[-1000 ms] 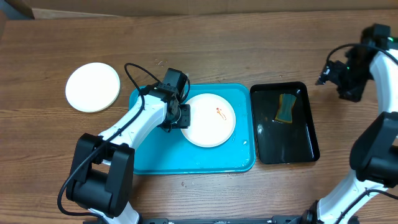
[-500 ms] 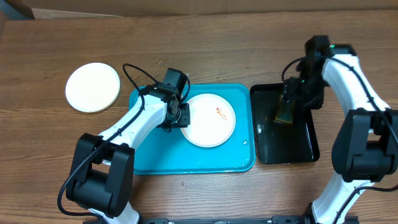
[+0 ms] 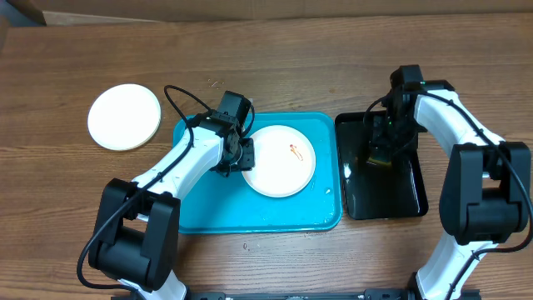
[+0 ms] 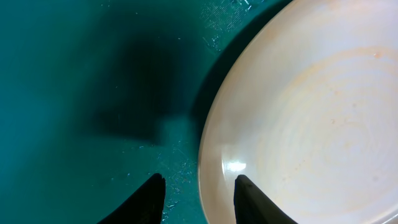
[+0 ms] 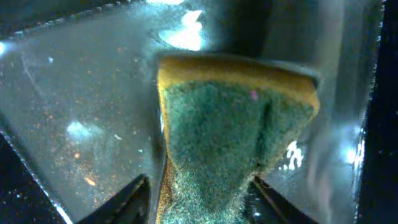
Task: Clean dirty plates on tray and stack at the side
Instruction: 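Grasp the green-yellow sponge in the black tray with the right gripper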
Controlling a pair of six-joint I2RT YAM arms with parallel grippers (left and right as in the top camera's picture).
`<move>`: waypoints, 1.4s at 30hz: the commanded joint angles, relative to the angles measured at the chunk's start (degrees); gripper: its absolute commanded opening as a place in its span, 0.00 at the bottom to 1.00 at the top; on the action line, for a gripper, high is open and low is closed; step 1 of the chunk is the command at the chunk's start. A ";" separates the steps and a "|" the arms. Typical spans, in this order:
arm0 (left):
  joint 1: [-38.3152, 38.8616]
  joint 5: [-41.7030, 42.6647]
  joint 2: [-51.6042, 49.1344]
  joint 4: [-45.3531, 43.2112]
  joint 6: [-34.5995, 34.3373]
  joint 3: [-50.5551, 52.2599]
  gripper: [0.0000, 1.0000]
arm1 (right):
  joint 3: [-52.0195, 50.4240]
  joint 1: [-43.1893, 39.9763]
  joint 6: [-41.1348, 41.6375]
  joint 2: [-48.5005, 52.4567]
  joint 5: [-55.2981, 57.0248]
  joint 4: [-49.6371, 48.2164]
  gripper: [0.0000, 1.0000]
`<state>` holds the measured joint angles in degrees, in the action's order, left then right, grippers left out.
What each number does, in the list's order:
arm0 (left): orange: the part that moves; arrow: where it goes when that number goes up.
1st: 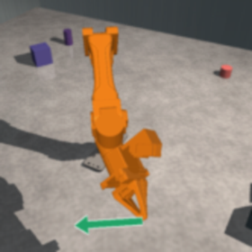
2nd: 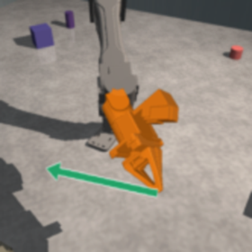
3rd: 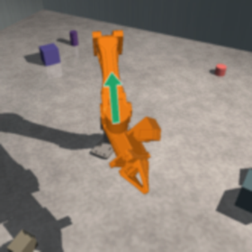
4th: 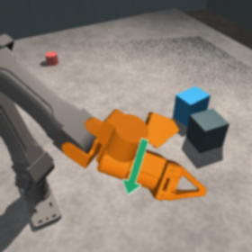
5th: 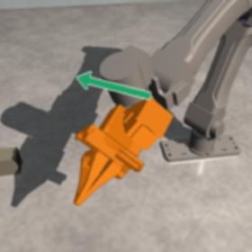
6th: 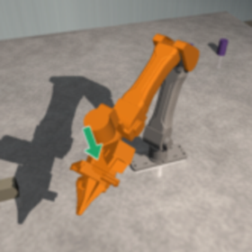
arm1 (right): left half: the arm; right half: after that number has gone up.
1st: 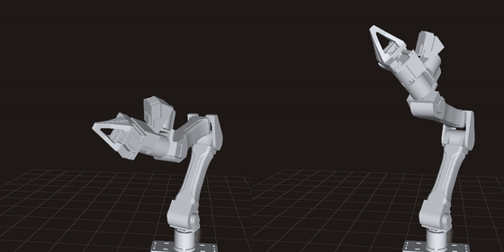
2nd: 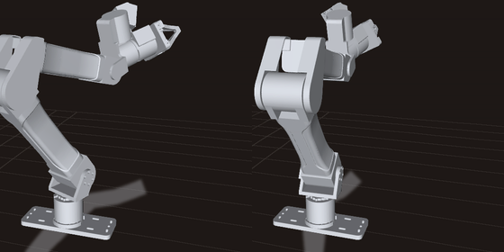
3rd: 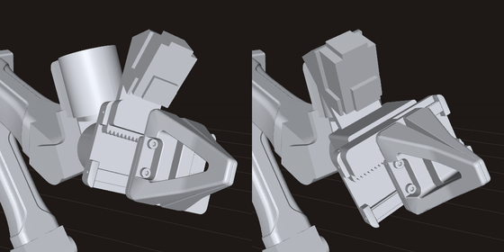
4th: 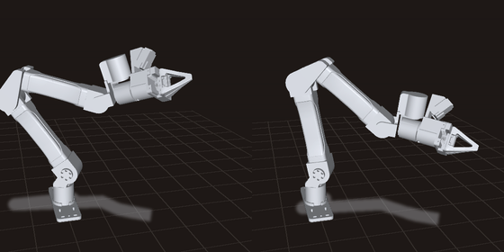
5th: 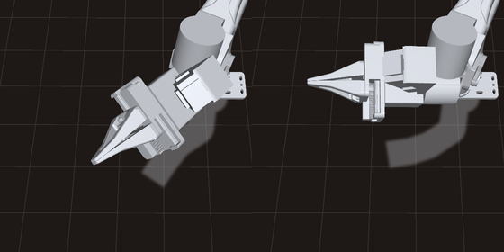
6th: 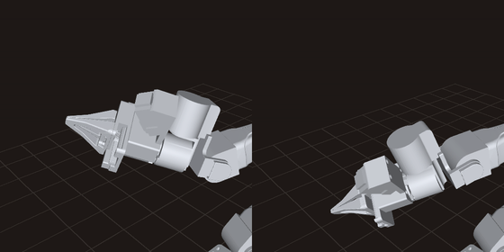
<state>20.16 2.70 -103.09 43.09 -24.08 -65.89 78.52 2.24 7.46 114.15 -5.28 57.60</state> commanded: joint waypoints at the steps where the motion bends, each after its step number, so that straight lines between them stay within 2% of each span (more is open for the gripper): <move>1: 0.11 -0.81 -0.42 -0.04 -0.79 -0.92 0.38 | -1.38 0.04 1.31 -1.53 0.17 -0.59 0.55; 2: 0.11 -0.81 -0.42 -0.04 -0.79 -0.92 0.38 | -1.60 0.04 1.90 -1.51 0.28 -0.68 0.54; 3: 0.11 -0.79 -0.42 -0.02 -0.79 -0.92 0.38 | -1.79 0.07 2.62 -1.51 0.28 -0.76 0.48; 4: 0.11 -0.81 -0.42 -0.02 -0.79 -0.92 0.38 | -1.92 0.07 3.37 -1.51 0.28 -0.79 0.38; 6: 0.11 -0.81 -0.42 -0.02 -0.79 -0.92 0.38 | -1.97 0.04 4.15 -1.51 0.28 -0.76 0.08; 7: 0.11 -0.81 -0.42 -0.02 -0.79 -0.92 0.38 | -1.97 0.07 4.57 -1.51 0.28 -0.76 0.04; 8: 0.11 -0.81 -0.42 -0.02 -0.79 -0.92 0.38 | -1.95 0.07 4.61 -1.53 0.24 -0.72 0.04; 9: 0.11 -0.81 -0.42 -0.02 -0.79 -0.92 0.38 | -1.95 0.07 4.61 -1.53 0.20 -0.63 0.25; 10: 0.11 -0.81 -0.42 -0.02 -0.79 -0.92 0.38 | -1.95 0.04 4.61 -1.53 0.02 -0.44 0.52; 11: 0.11 -0.81 -0.42 -0.02 -0.79 -0.92 0.38 | -1.95 0.04 4.63 -1.53 -0.24 -0.02 0.85; 12: 0.11 -0.83 -0.42 0.00 -0.79 -0.90 0.39 | -1.95 0.04 4.72 -1.53 -0.46 0.57 0.91; 14: 0.11 -0.81 -0.42 0.00 -0.79 -0.90 0.39 | -1.95 0.07 5.05 -1.53 -0.44 2.60 0.92; 19: 0.11 -0.81 -0.42 -0.11 -0.81 -0.90 0.39 | -1.97 0.07 5.07 -1.53 -0.42 6.75 0.92; 22: 0.11 -0.81 -0.42 -0.17 -0.79 -0.90 0.39 | -1.97 0.07 5.84 -1.53 -0.37 7.19 0.88; 27: 0.11 -0.81 -0.42 -0.04 -0.79 -0.90 0.38 | -1.97 0.07 6.14 -1.53 -0.39 7.19 0.52; 30: 0.11 -0.81 -0.42 -0.02 -0.76 -0.90 0.38 | -1.97 0.07 6.12 -1.53 -0.37 6.62 0.39; 33: 0.11 -0.81 -0.42 -0.04 -0.76 -0.90 0.38 | -1.97 0.07 6.14 -1.53 -0.39 6.40 0.12; 35: 0.11 -0.81 -0.42 -0.04 -0.76 -0.90 0.38 | -1.97 0.07 6.14 -1.53 -0.37 6.80 0.09; 36: 0.11 -0.83 -0.42 -0.04 -0.76 -0.90 0.38 | -1.95 0.07 6.12 -1.53 -0.39 7.08 0.25; 37: 0.11 -0.83 -0.42 -0.04 -0.76 -0.90 0.38 | -1.66 0.04 6.12 -1.53 -0.39 7.52 0.62; 38: 0.11 -0.83 -0.42 -0.04 -0.76 -0.90 0.38 | -0.50 0.04 6.12 -1.53 -0.39 8.55 0.82; 42: 0.11 -1.49 -0.42 -0.04 -0.76 -0.90 0.39 | 4.79 -0.50 6.05 -1.53 0.22 9.88 0.88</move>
<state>20.16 2.66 -103.09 43.05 -24.08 -65.89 77.97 2.24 13.37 114.15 -5.67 67.68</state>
